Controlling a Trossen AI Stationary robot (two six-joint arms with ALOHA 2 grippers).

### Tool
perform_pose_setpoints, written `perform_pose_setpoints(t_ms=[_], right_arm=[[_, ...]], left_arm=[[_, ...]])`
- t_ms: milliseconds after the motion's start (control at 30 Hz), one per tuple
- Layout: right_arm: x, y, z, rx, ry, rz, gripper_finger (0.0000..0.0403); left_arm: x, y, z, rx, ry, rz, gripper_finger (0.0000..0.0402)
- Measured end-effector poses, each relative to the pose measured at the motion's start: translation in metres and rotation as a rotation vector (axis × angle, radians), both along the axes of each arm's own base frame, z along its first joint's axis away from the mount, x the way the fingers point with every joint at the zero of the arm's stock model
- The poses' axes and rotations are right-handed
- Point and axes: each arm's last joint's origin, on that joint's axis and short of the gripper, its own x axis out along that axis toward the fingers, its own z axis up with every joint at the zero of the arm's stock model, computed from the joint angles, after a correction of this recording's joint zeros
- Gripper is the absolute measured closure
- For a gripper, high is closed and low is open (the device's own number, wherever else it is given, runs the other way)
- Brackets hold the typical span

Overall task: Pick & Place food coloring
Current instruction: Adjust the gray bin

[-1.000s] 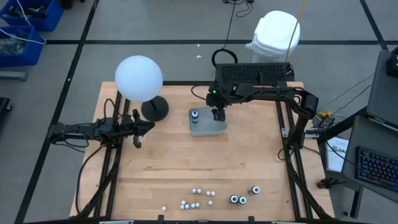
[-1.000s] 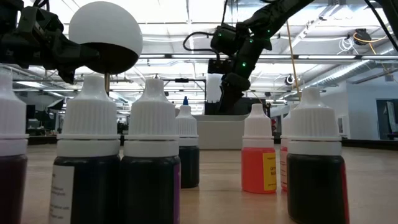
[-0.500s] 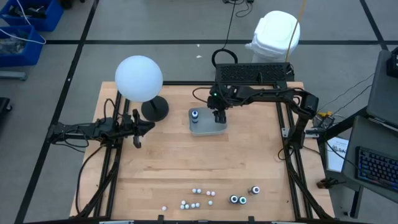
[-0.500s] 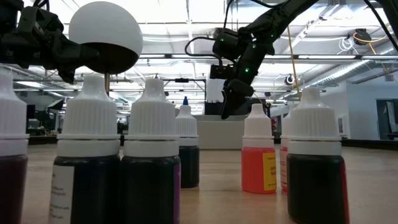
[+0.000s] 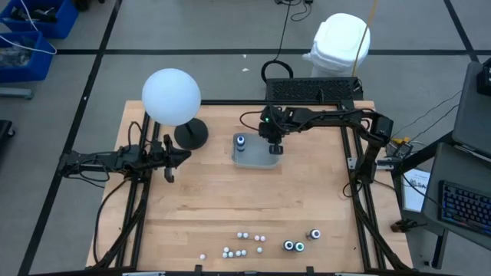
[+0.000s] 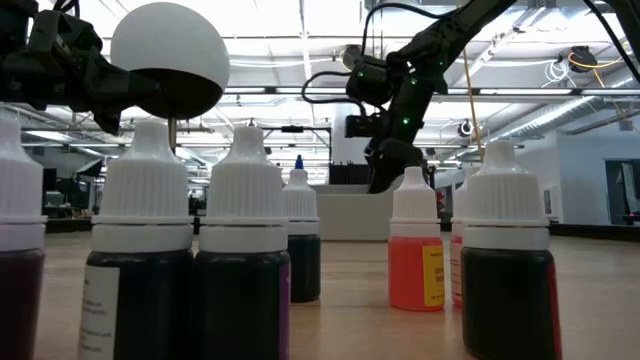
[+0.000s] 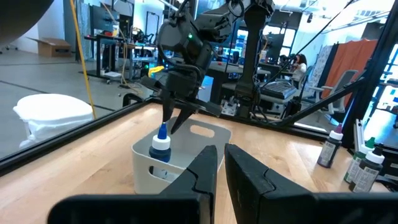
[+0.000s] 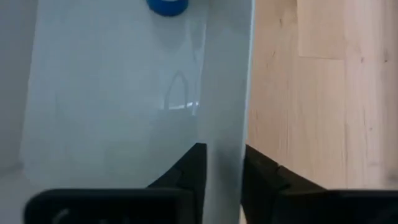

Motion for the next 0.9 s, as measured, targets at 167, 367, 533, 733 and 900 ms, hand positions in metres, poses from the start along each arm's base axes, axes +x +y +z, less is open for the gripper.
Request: perform_pose_setpoints(t_ms=[167,367,533,733,900], right_arm=[[-0.0011,0.0005,-0.0006,-0.023,0.023,0.062,0.0392],[-0.0030,0.0014,-0.0015,-0.040,0.054,0.127,0.0396],[-0.0043,0.0019,-0.0019,-0.028,0.066,0.117,0.0399],[-0.0087,0.0037,-0.0028,-0.001,0.110,0.101,0.0401],[-0.0094,0.0066,-0.0028,0.006,0.125,0.105,0.0402]], left_arm=[[0.0000,0.0000,0.0000,0.000,0.000,0.000,0.0364],[0.0000,0.0000,0.0000,0.000,0.000,0.000,0.0364],[0.0000,0.0000,0.0000,-0.001,0.000,0.000,0.0364],[0.0000,0.0000,0.0000,-0.001,0.000,0.000,0.0364],[0.0000,0.0000,0.0000,-0.006,-0.001,0.000,0.0364]])
